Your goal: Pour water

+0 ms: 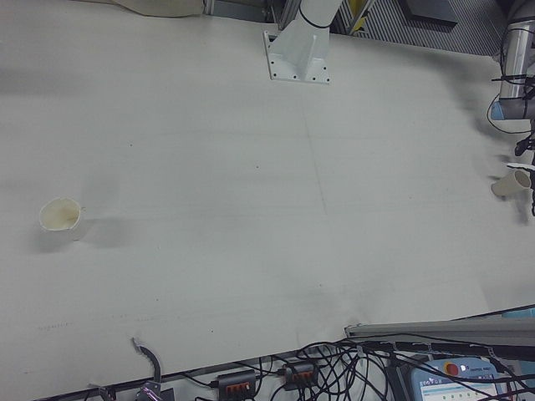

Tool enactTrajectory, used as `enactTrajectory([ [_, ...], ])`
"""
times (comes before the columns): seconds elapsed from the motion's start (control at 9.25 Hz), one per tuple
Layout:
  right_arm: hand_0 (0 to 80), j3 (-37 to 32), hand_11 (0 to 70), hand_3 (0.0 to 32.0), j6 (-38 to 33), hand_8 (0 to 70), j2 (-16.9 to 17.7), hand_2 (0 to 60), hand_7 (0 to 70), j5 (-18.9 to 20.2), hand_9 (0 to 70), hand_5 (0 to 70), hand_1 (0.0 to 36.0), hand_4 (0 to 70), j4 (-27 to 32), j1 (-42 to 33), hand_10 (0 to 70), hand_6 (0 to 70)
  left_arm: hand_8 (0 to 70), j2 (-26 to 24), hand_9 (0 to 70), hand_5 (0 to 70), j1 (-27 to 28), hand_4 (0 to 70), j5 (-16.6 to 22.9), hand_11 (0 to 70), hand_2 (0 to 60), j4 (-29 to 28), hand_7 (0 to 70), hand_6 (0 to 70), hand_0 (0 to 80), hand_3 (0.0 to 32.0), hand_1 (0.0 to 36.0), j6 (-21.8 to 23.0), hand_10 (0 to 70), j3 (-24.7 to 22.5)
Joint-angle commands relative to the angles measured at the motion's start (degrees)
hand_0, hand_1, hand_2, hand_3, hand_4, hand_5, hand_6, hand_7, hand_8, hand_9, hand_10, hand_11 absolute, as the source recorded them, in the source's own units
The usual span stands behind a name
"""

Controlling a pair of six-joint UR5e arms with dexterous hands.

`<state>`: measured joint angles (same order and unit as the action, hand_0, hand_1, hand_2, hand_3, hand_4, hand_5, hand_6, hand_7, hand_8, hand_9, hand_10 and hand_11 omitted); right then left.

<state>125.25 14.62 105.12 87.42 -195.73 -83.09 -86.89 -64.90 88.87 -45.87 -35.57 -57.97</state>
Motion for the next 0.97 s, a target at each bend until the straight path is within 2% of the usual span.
enactTrajectory([
  [0.0, 37.8, -0.01, 0.7, 0.0, 0.15, 3.4, 0.00, 6.4, 16.4, 0.03, 5.4, 68.2, 4.4, 4.0, 0.00, 0.04, 0.2, 7.2, 0.0, -0.21, 0.9, 0.0, 0.39, 17.9, -0.19, 4.3, 6.1, -0.01, 11.6, 2.0, 50.2, 3.6, 12.7, 0.23, 1.8, -0.30],
  [0.11, 37.7, -0.01, 1.2, 0.0, 0.15, 3.3, 0.09, 6.4, 16.3, 0.03, 5.2, 68.3, 4.4, 4.0, -0.09, 0.12, 0.5, 7.2, 0.0, -0.38, 0.9, 0.0, 0.39, 19.9, -0.45, 4.6, 5.6, -0.01, 11.9, 2.5, 50.9, 2.4, 13.1, 0.41, 2.0, -0.30],
  [0.22, 37.8, -0.01, 0.8, 0.0, 0.50, 3.2, 0.18, 6.1, 16.0, 0.55, 5.1, 67.7, 4.4, 3.9, -0.09, 0.13, 0.3, 6.9, 0.0, -0.56, 1.1, 11.8, 0.39, 26.3, -0.46, 5.7, 4.6, -0.01, 12.5, 3.5, 51.2, 0.0, 12.7, 0.58, 2.8, -0.39],
  [0.32, 37.7, -0.01, 1.2, 0.0, 0.85, 3.1, 0.18, 6.1, 15.9, 0.65, 5.1, 68.3, 4.4, 3.9, -0.09, 0.13, 0.6, 6.8, 0.1, -0.56, 1.1, 57.1, 0.39, 33.3, -0.54, 6.0, 4.8, 0.08, 12.9, 4.1, 50.8, 0.0, 11.0, 0.85, 3.3, -0.47],
  [0.43, 37.5, -0.01, 1.4, 0.0, 0.94, 3.0, 0.35, 6.1, 15.7, 0.73, 5.0, 67.8, 4.3, 3.8, -0.09, 0.13, 0.8, 6.6, 0.1, -0.65, 1.4, 70.0, 0.39, 37.0, -0.63, 6.1, 5.6, 0.26, 14.3, 4.8, 49.5, 0.0, 9.1, 1.20, 3.6, -0.56],
  [0.54, 37.6, -0.01, 1.4, 0.0, 0.94, 3.0, 0.35, 6.1, 15.6, 0.65, 4.9, 69.0, 4.4, 3.8, -0.09, 0.13, 0.8, 6.5, 0.4, -0.82, 2.1, 70.0, 0.39, 41.4, -1.76, 6.3, 5.2, 0.95, 17.5, 6.7, 48.8, 0.0, 7.6, 1.72, 4.0, -0.65],
  [0.65, 37.3, -0.01, 1.4, 0.0, 0.94, 2.9, 0.44, 6.0, 15.4, 0.65, 4.8, 69.3, 4.1, 3.6, -0.09, 0.13, 0.7, 6.2, 1.5, -1.00, 3.0, 70.0, 0.48, 54.6, -1.86, 6.5, 5.5, 1.92, 22.3, 10.2, 47.8, 0.0, 5.0, 2.08, 4.5, -0.82],
  [0.76, 37.2, -0.01, 1.6, 0.0, 0.94, 2.8, 0.44, 6.0, 15.3, 0.73, 4.7, 69.6, 4.2, 3.6, -0.09, 0.13, 0.8, 6.1, 2.3, -1.00, 3.4, 70.0, 0.48, 64.7, -2.12, 6.9, 5.0, 2.28, 24.3, 12.2, 47.5, 0.0, 3.6, 2.51, 5.0, -1.00],
  [0.86, 37.2, -0.01, 1.5, 0.0, 0.94, 2.8, 0.53, 5.8, 15.2, 0.65, 4.6, 68.6, 4.1, 3.6, -0.09, 0.13, 0.8, 6.1, 3.5, -1.00, 4.0, 70.0, 0.48, 70.0, -2.13, 7.8, 2.6, 2.80, 25.7, 14.2, 49.4, 0.0, 5.0, 2.95, 5.5, -1.00],
])
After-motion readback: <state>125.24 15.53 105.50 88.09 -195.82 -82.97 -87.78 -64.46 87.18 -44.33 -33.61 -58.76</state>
